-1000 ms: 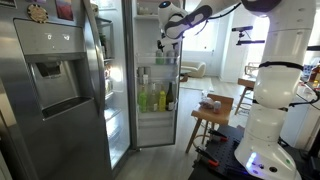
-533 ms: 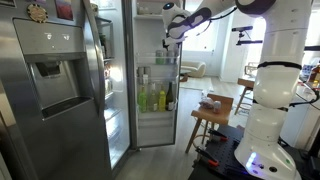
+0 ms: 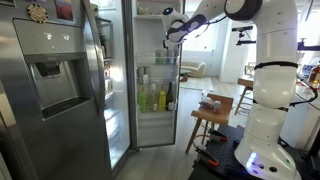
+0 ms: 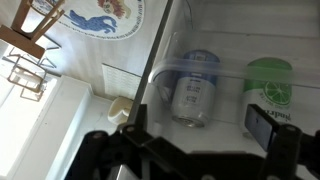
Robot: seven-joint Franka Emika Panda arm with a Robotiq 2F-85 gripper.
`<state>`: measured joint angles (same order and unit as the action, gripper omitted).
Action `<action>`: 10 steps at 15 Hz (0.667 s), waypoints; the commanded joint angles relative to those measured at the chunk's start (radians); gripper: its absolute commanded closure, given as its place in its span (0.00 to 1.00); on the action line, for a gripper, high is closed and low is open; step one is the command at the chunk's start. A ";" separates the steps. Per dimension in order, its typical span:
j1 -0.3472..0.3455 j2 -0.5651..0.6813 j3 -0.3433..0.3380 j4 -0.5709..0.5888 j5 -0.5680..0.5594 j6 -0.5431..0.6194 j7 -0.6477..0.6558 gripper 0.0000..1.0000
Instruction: Pick the can on the right and move it to the left on the fridge door
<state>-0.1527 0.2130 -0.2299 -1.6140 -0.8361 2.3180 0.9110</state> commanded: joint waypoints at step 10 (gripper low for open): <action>-0.020 0.148 -0.083 0.141 -0.021 0.133 0.032 0.00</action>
<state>-0.1669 0.3283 -0.2968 -1.5171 -0.8411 2.4186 0.9114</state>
